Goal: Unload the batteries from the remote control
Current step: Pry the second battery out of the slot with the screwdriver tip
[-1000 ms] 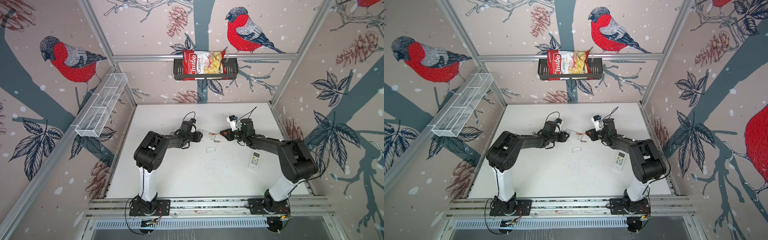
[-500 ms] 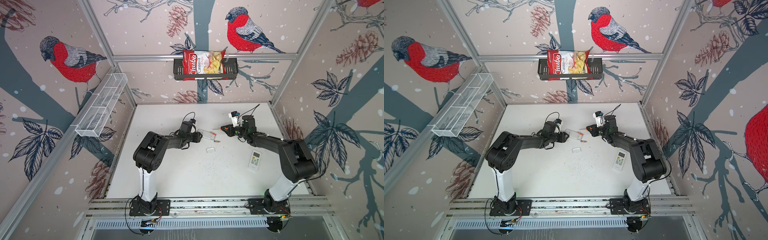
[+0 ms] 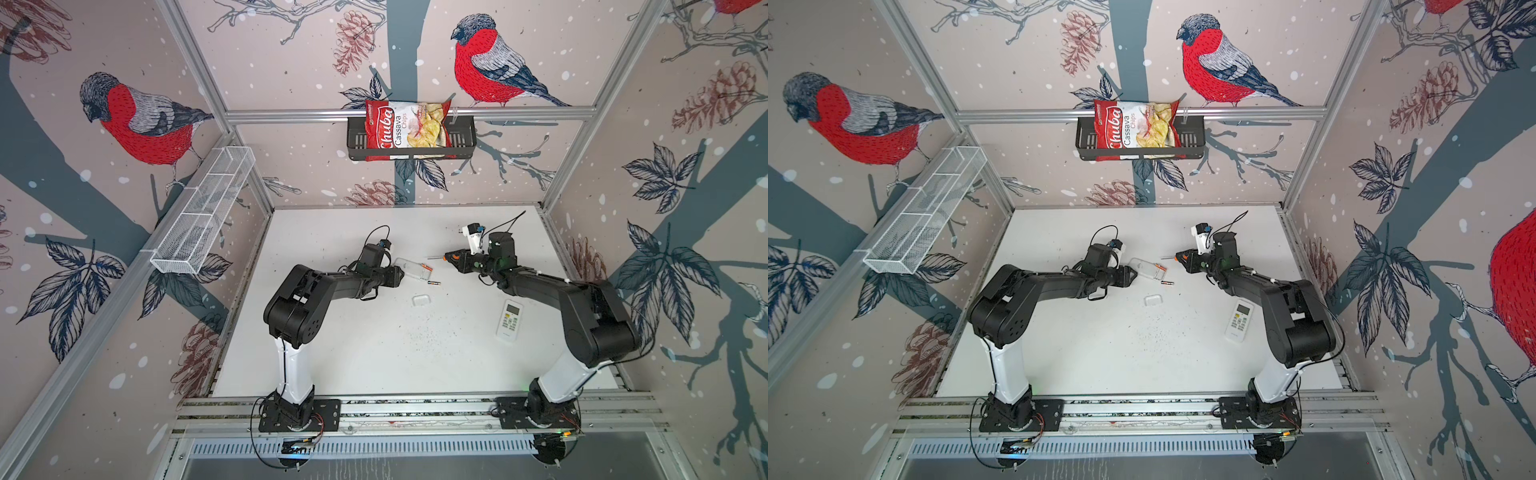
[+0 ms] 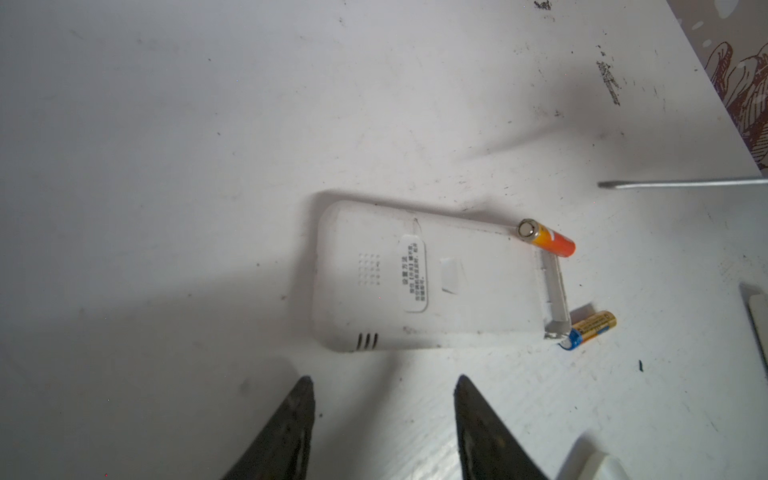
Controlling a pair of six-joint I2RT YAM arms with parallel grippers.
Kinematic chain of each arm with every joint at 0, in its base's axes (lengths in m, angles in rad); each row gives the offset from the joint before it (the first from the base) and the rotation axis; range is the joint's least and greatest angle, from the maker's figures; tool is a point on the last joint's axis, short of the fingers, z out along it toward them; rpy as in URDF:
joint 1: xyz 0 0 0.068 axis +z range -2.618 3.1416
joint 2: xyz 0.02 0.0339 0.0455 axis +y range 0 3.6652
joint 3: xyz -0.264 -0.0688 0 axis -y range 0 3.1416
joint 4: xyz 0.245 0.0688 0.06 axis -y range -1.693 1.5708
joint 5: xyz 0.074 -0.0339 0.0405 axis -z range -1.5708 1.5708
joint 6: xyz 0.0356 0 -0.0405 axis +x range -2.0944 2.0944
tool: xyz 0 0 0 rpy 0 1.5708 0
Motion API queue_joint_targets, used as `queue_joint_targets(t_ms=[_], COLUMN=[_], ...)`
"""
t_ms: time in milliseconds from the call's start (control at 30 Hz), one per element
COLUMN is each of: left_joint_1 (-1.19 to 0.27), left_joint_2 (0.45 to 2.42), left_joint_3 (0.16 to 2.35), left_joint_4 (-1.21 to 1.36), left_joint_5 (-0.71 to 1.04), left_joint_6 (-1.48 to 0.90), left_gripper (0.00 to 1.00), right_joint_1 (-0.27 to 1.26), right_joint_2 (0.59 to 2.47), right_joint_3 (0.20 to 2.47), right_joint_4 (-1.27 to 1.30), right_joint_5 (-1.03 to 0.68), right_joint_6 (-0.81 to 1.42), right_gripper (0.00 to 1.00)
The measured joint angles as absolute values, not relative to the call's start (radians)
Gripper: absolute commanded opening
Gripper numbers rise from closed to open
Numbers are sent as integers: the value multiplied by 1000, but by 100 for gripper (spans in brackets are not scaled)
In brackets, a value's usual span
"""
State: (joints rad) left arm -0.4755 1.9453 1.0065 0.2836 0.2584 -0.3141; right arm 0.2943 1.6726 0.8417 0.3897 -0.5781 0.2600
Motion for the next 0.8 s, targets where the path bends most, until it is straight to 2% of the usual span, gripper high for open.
queue_joint_targets(t_ms=[267, 800], left_joint_1=[-476, -476], left_joint_2=[1938, 1922], left_joint_3=[1005, 976], left_joint_4=[281, 283], left_joint_5=[258, 253], left_joint_6=[-307, -307], left_gripper=[55, 54], right_joint_1=[366, 354], right_joint_2=[1634, 1708], right_joint_3=[778, 830], right_joint_4=[392, 387], right_joint_5=[-577, -506], right_joint_6=[237, 239], right_gripper=[0, 0])
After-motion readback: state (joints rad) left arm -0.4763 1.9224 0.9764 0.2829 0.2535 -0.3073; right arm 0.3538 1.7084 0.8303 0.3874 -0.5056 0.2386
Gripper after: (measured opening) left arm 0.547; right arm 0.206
